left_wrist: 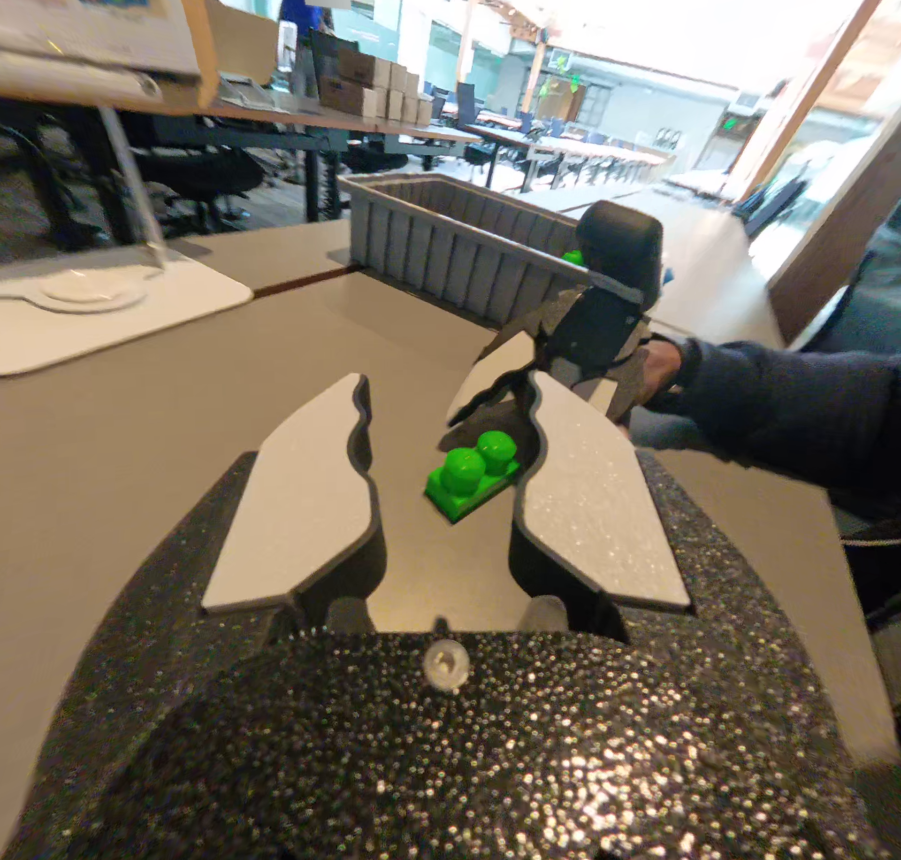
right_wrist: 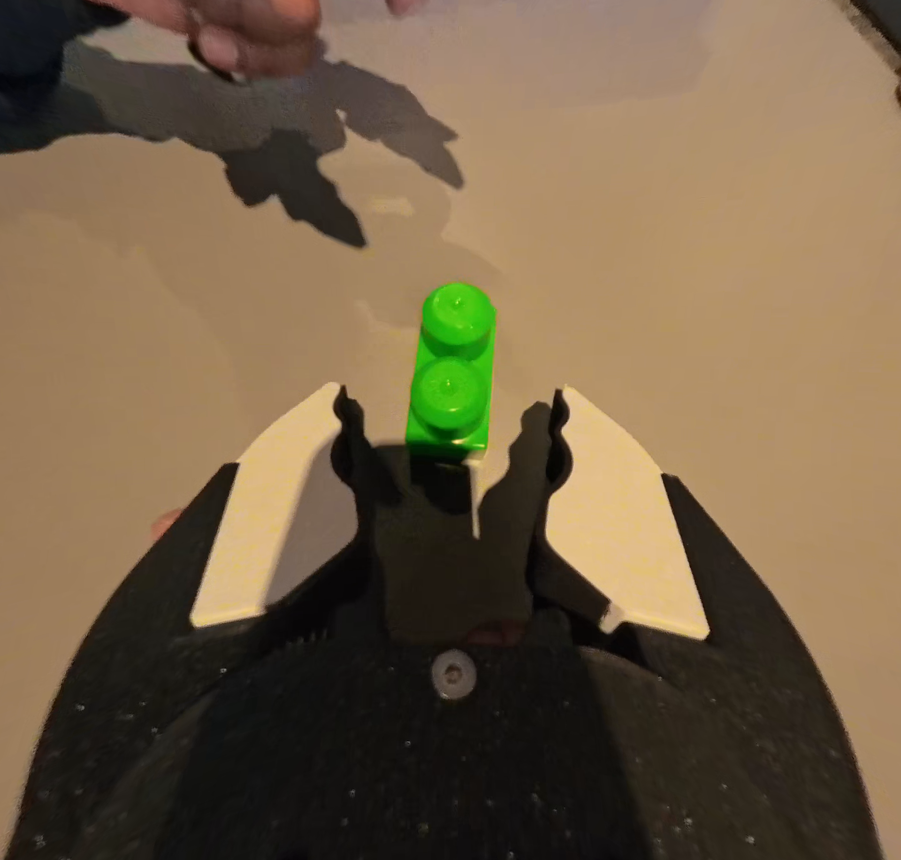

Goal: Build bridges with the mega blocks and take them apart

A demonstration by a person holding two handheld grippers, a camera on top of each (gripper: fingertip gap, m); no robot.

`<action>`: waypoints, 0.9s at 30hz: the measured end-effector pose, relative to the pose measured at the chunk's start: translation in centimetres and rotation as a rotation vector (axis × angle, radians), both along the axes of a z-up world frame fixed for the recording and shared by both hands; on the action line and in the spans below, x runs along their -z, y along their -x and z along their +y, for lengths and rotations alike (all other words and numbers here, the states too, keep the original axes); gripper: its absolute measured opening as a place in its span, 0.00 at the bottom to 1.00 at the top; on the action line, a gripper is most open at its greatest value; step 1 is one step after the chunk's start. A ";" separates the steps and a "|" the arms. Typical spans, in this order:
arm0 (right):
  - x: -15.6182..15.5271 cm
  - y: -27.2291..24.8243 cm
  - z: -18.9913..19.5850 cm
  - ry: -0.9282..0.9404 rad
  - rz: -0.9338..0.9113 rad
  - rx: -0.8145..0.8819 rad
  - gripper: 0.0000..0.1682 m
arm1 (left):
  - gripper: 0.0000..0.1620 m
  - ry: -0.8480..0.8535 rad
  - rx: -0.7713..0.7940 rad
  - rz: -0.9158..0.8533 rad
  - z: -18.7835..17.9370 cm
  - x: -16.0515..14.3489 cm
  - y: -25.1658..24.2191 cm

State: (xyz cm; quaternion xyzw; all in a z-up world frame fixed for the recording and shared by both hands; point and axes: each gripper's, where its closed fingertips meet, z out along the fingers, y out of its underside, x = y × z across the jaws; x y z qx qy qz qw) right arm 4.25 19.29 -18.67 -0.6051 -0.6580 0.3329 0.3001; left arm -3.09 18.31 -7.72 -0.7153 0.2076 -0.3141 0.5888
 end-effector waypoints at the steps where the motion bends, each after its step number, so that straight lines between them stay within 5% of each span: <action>1: -0.1 -0.2 0.0 0.007 0.006 0.002 0.47 | 0.37 -0.029 -0.034 0.057 -0.8 -0.7 1.4; 6: 0.0 -0.2 -0.1 0.033 0.002 -0.001 0.46 | 0.37 -0.073 -0.333 0.487 -4.5 -5.0 13.9; 10: 0.1 -0.1 -0.2 0.025 -0.010 -0.004 0.45 | 0.34 0.159 -0.562 0.870 -7.2 -5.7 27.3; 17: 0.3 0.0 -0.2 0.013 -0.022 0.002 0.44 | 0.29 0.943 -0.558 1.070 -11.1 4.0 42.8; 27: 0.2 -0.1 -0.1 0.014 -0.015 0.005 0.42 | 0.28 1.275 -0.673 1.143 -11.0 10.8 48.7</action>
